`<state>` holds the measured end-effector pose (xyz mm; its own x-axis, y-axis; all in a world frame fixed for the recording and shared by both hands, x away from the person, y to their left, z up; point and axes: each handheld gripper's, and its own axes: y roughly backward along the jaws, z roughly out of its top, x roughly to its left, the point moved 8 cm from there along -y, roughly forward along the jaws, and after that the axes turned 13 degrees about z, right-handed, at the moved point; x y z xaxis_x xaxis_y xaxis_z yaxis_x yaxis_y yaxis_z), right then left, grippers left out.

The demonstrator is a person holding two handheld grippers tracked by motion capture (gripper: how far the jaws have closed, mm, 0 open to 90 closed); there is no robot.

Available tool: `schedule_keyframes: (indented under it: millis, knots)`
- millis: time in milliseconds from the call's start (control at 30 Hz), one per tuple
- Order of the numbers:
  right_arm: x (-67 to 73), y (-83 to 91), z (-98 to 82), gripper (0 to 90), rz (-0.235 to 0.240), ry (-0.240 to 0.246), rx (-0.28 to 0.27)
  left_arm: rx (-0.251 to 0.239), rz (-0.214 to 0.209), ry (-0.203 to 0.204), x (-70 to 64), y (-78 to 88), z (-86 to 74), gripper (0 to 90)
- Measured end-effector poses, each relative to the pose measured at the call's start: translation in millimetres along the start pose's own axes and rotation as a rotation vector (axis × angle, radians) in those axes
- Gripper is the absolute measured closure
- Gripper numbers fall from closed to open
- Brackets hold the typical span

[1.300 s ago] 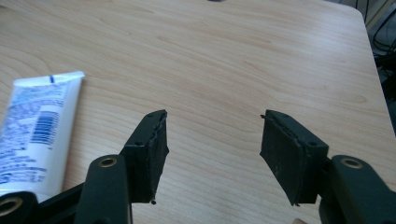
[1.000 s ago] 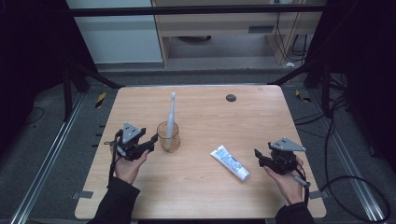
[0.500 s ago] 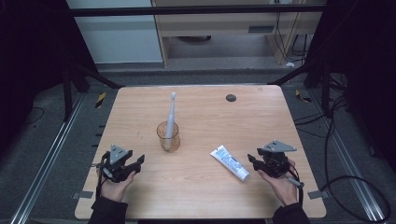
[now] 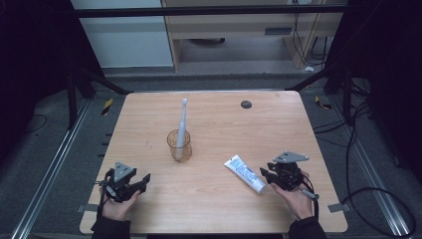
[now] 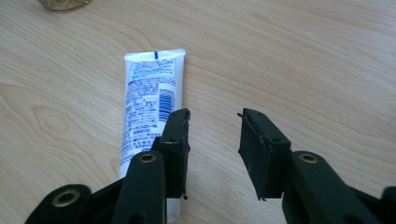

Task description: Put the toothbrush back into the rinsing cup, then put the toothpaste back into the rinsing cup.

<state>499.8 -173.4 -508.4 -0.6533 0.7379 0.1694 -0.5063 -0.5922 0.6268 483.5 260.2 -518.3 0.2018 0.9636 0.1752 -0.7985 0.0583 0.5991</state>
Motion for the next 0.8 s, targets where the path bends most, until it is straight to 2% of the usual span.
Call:
schedule_keyframes:
  millis: [167,200,600,800]
  knots:
    - [7.4,-1.0,5.9,52.4,0.015,0.008,0.002,0.035,0.026,-0.007,6.5,-10.7,-5.6,41.2]
    - [10.0,-1.1,9.6,49.8,0.016,0.027,0.001,0.038,0.029,-0.007,7.2,-11.4,-5.9,41.0]
    - [20.8,-11.5,26.9,35.1,0.025,0.044,0.027,0.038,0.033,-0.004,8.4,-14.2,-5.4,39.3]
    - [25.9,-15.5,37.2,33.2,0.039,0.054,0.042,0.039,0.034,-0.005,10.3,-16.1,-4.7,39.1]
